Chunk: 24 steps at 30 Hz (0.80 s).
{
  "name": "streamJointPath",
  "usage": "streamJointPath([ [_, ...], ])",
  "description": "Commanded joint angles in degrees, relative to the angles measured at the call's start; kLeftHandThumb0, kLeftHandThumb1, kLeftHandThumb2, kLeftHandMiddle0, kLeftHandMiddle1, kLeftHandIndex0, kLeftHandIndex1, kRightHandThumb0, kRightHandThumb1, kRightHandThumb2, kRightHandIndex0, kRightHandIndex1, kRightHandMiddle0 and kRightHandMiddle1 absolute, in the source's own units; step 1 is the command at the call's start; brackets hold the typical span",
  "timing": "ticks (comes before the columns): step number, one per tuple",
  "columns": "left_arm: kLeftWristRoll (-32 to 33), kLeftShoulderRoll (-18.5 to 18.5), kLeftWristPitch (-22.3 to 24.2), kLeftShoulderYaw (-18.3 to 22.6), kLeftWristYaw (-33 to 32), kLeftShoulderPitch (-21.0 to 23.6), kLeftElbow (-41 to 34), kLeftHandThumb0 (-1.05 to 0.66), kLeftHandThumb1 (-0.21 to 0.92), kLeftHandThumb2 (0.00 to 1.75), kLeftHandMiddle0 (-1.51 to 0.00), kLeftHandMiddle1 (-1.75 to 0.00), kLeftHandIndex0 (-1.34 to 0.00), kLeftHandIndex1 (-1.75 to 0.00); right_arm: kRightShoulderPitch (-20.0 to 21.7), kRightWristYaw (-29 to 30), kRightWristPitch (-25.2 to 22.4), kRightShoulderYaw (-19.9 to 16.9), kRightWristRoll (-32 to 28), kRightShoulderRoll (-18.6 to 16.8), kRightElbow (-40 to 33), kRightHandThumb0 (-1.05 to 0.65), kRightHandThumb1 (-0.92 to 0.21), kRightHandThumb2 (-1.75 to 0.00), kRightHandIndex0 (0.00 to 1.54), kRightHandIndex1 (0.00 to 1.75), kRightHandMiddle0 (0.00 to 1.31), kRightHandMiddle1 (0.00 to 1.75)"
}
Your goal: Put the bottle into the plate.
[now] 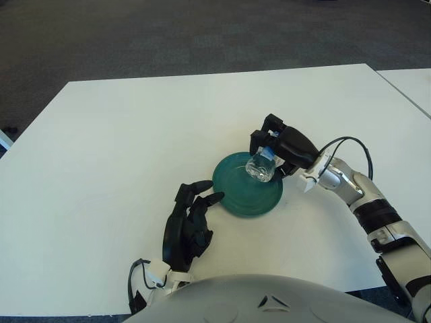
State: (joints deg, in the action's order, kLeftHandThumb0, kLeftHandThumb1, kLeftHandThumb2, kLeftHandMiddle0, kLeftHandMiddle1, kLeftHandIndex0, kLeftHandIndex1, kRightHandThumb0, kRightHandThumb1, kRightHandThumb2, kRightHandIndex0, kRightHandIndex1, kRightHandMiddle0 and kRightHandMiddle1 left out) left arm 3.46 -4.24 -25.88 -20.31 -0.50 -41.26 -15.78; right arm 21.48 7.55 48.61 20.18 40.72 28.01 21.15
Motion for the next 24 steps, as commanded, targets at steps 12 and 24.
streamJointPath([
  [12, -1.78, -2.33, 1.29, -2.76, -3.11, 0.81, -0.61, -0.89, 0.92, 0.78, -0.59, -0.95, -0.28, -1.21, 2.12, 0.71, 2.10, 1.49, 2.25, -2.14, -1.17, -0.37, -0.36, -1.28, 1.31, 1.75, 1.08, 1.75],
  [24, -2.11, -4.86, -0.88, -3.02, -6.12, 2.93, 2.55, -0.88, 0.92, 0.78, -0.61, -0.98, -0.31, -1.24, 0.62, -1.51, 1.94, 2.45, 2.40, -2.43, -3.89, -0.45, -0.51, -1.11, 1.32, 1.75, 1.07, 1.75],
])
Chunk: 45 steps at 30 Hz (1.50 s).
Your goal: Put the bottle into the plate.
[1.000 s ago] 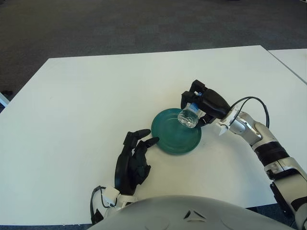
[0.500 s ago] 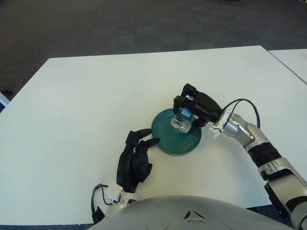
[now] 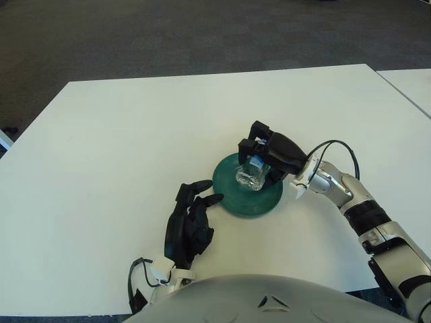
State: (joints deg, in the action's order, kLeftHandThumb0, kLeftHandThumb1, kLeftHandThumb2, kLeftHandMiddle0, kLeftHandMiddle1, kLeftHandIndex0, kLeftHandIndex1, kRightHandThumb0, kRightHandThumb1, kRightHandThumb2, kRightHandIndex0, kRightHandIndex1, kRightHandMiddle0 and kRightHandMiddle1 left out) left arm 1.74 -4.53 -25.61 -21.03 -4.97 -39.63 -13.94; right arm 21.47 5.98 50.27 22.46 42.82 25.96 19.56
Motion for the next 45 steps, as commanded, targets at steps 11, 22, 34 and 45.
streamJointPath([
  [11, -7.60, -6.43, -1.43, -0.05, -10.60, 3.12, 4.22, -0.89, 0.92, 0.81, -0.60, -1.05, -0.31, -1.27, -0.54, 0.40, -0.87, 2.01, 3.67, -0.38, -2.31, -0.44, -0.51, -1.10, 1.31, 1.75, 1.06, 1.75],
  [22, -11.73, -6.20, -0.47, -0.14, -16.17, 3.88, 4.05, -0.89, 0.92, 0.88, -0.56, -0.89, -0.28, -1.20, 0.06, -3.42, -1.14, 2.39, -1.17, -0.79, 0.79, -0.44, -0.58, -0.99, 0.82, 1.75, 0.55, 1.75],
  [34, -14.79, -4.79, 1.07, 1.84, -18.64, 5.15, 3.16, -0.91, 0.92, 0.91, -0.47, -0.65, -0.20, -1.10, 1.59, -6.27, -1.15, 1.76, 0.47, 2.67, 0.00, -0.94, -0.92, -0.77, 0.36, 0.35, 0.04, 1.00],
  [45, -11.86, -4.09, 7.83, 6.29, -17.10, 9.54, 1.41, -0.92, 0.92, 0.90, -0.49, -0.51, -0.19, -1.05, 1.24, -9.95, -1.33, 1.16, -5.72, 2.29, 1.63, -0.94, -0.92, -0.80, 0.36, 0.09, 0.00, 0.77],
])
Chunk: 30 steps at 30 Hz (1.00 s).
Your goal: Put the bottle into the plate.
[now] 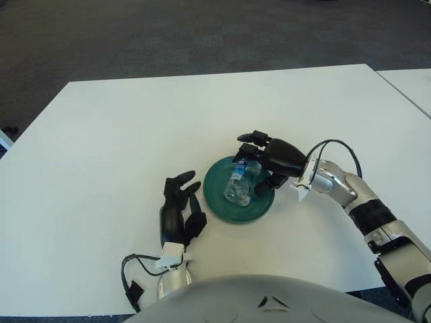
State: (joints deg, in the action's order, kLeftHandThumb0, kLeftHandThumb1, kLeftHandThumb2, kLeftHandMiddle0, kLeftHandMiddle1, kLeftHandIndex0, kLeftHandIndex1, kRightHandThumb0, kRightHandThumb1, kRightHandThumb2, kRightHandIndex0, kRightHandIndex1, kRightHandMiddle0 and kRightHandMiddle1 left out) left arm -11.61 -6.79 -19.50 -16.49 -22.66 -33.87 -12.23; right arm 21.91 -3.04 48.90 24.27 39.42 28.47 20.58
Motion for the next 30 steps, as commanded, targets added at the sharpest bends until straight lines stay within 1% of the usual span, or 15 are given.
streamJointPath([
  [1, 1.88, -1.67, 2.09, 2.34, 0.85, 4.65, 0.19, -0.92, 0.92, 0.91, -0.50, -0.49, -0.19, -1.05, 0.74, -1.09, 0.18, -0.71, -2.89, -0.28, 0.78, -0.95, -0.92, -0.81, 0.37, 0.09, 0.00, 0.76],
  [9, 1.34, -2.16, 4.11, 2.55, 1.48, 5.40, 0.09, -0.94, 0.92, 0.98, -0.49, -0.41, -0.17, -1.02, -0.08, -3.37, 0.06, -1.17, -7.16, -0.36, 0.87, -0.97, -0.92, -0.83, 0.39, 0.07, 0.00, 0.76],
  [17, 1.30, -2.69, 5.93, 2.61, 1.75, 6.83, 0.19, -0.91, 0.92, 1.02, -0.50, -0.34, -0.16, -1.00, -1.55, -5.51, -1.54, -2.40, -10.64, -0.33, 0.05, -0.96, -0.92, -0.80, 0.41, 0.06, 0.00, 0.80],
  [19, 1.40, -2.83, 6.18, 2.60, 1.81, 7.26, 0.14, -0.90, 0.92, 1.03, -0.51, -0.33, -0.17, -1.00, -2.38, -6.34, -2.52, -3.33, -13.16, -0.42, -0.42, -0.98, -0.92, -0.79, 0.42, 0.06, 0.00, 0.82],
  [21, 1.68, -2.94, 6.37, 2.68, 1.90, 7.70, 0.23, -0.89, 0.92, 1.04, -0.52, -0.33, -0.18, -1.00, -3.29, -7.88, -4.01, -4.45, -17.30, -0.85, -1.06, -0.99, -0.92, -0.79, 0.43, 0.05, 0.00, 0.85],
  [23, 2.24, -2.97, 6.53, 2.85, 2.16, 8.10, 0.42, -0.88, 0.92, 1.04, -0.53, -0.34, -0.18, -1.01, -4.39, -11.04, -6.63, -5.61, -24.05, -1.42, -2.05, -1.00, -0.92, -0.78, 0.44, 0.05, 0.00, 0.87],
  [25, 2.50, -2.92, 6.57, 2.90, 2.26, 8.16, 0.44, -0.87, 0.92, 1.04, -0.54, -0.34, -0.19, -1.01, -4.94, -12.78, -7.94, -6.14, -26.78, -1.64, -2.82, -1.01, -0.92, -0.78, 0.45, 0.05, 0.00, 0.89],
  [27, 3.14, -2.80, 6.36, 3.08, 2.59, 8.44, 0.86, -0.87, 0.92, 1.05, -0.54, -0.33, -0.19, -1.00, -5.98, -14.99, -10.88, -7.35, -32.18, -2.89, -3.27, -1.01, -0.92, -0.79, 0.45, 0.05, 0.01, 0.90],
  [29, 3.68, -2.69, 6.08, 3.25, 2.94, 8.64, 1.30, -0.88, 0.92, 1.05, -0.54, -0.33, -0.19, -1.00, -5.14, -17.50, -11.35, -9.15, -37.17, -4.20, 1.62, -1.01, -0.92, -0.81, 0.46, 0.05, 0.01, 0.91],
  [30, 3.91, -2.59, 5.80, 3.31, 3.10, 8.59, 1.52, -0.88, 0.92, 1.05, -0.54, -0.33, -0.18, -1.00, -3.80, -18.57, -10.83, -10.07, -38.72, -5.18, 6.01, -1.01, -0.92, -0.83, 0.46, 0.05, 0.02, 0.91],
])
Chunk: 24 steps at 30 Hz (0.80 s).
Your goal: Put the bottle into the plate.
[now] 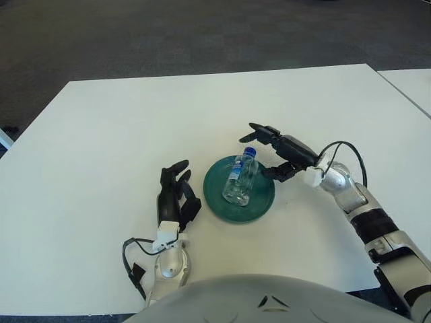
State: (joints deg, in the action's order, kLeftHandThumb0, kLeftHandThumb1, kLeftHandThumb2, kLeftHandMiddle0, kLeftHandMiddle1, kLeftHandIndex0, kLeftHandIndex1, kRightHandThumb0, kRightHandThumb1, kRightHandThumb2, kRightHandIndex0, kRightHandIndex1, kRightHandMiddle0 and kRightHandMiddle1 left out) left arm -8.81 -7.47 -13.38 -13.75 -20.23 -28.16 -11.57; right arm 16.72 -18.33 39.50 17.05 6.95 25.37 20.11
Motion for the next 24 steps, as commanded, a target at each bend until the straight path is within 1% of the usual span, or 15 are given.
streamJointPath([
  [1, 1.27, -1.84, -0.53, 0.61, 0.76, 2.85, 1.02, -0.89, 0.92, 1.05, -0.54, -0.33, -0.18, -1.00, 2.34, -4.12, -1.03, -3.50, -7.32, -2.80, 9.51, -1.00, -0.92, -0.85, 0.46, 0.04, 0.02, 0.92],
  [3, 1.56, -1.64, -0.94, 0.68, 0.92, 2.71, 1.21, -0.90, 0.92, 1.05, -0.54, -0.33, -0.17, -0.99, 4.13, -5.80, -0.58, -4.48, -8.73, -4.04, 14.29, -0.99, -0.92, -0.89, 0.46, 0.04, 0.02, 0.92],
  [4, 1.67, -1.55, -1.22, 0.68, 0.99, 2.58, 1.24, -0.90, 0.92, 1.05, -0.54, -0.33, -0.17, -0.99, 5.44, -7.51, -1.20, -5.22, -10.09, -4.85, 17.26, -0.99, -0.92, -0.90, 0.46, 0.04, 0.02, 0.92],
  [6, 1.89, -1.41, -1.76, 0.65, 1.14, 2.24, 1.13, -0.91, 0.92, 1.04, -0.54, -0.33, -0.17, -0.99, 6.66, -10.92, -3.27, -6.65, -13.27, -6.23, 20.00, -0.96, -0.92, -0.92, 0.46, 0.04, 0.01, 0.92],
  [7, 2.07, -1.31, -2.08, 0.66, 1.28, 2.04, 0.97, -0.91, 0.92, 1.04, -0.54, -0.33, -0.16, -0.99, 6.51, -12.88, -5.50, -7.61, -15.80, -7.09, 19.69, -0.95, -0.92, -0.92, 0.46, 0.04, 0.01, 0.92],
  [10, 2.61, -1.06, -2.68, 0.82, 1.72, 1.70, 0.60, -0.91, 0.92, 1.03, -0.55, -0.33, -0.16, -0.99, 5.60, -16.48, -10.29, -9.97, -20.60, -8.87, 18.21, -0.91, -0.92, -0.89, 0.49, 0.05, 0.04, 0.95],
  [13, 3.10, -0.89, -3.05, 1.07, 2.20, 1.45, 0.29, -0.90, 0.92, 1.02, -0.56, -0.33, -0.16, -1.00, 3.56, -19.04, -11.97, -12.37, -22.95, -9.45, 19.17, -0.87, -0.92, -0.84, 0.51, 0.05, 0.08, 0.96],
  [14, 3.26, -0.81, -3.10, 1.20, 2.36, 1.41, 0.19, -0.90, 0.92, 1.02, -0.56, -0.33, -0.16, -1.00, 3.27, -19.18, -13.23, -12.79, -23.26, -9.73, 18.53, -0.87, -0.92, -0.84, 0.51, 0.05, 0.08, 0.96],
  [17, 4.20, -0.68, -3.04, 1.74, 2.94, 1.31, -0.29, -0.89, 0.92, 1.01, -0.59, -0.35, -0.17, -1.01, 2.60, -17.93, -19.46, -13.94, -24.48, -11.07, 15.59, -0.84, -0.92, -0.80, 0.53, 0.06, 0.10, 0.97],
  [21, 5.41, -0.87, -2.51, 2.60, 3.43, 1.35, -0.57, -0.86, 0.92, 0.98, -0.60, -0.46, -0.21, -1.05, 1.45, -15.36, -26.38, -15.39, -25.15, -12.57, 12.11, -0.80, -0.92, -0.71, 0.57, 0.08, 0.14, 0.99],
  [23, 5.87, -0.95, -2.33, 2.98, 3.62, 1.28, -0.62, -0.84, 0.92, 0.96, -0.59, -0.52, -0.23, -1.06, 0.84, -14.38, -28.44, -15.75, -24.89, -13.07, 10.52, -0.79, -0.92, -0.68, 0.59, 0.08, 0.16, 0.99],
  [24, 6.57, -1.34, -1.78, 3.29, 3.50, 1.16, -0.84, -0.80, 0.92, 0.96, -0.56, -0.59, -0.21, -1.09, 0.40, -13.54, -29.70, -16.00, -24.80, -13.47, 9.53, -0.77, -0.92, -0.67, 0.59, 0.09, 0.14, 0.99],
])
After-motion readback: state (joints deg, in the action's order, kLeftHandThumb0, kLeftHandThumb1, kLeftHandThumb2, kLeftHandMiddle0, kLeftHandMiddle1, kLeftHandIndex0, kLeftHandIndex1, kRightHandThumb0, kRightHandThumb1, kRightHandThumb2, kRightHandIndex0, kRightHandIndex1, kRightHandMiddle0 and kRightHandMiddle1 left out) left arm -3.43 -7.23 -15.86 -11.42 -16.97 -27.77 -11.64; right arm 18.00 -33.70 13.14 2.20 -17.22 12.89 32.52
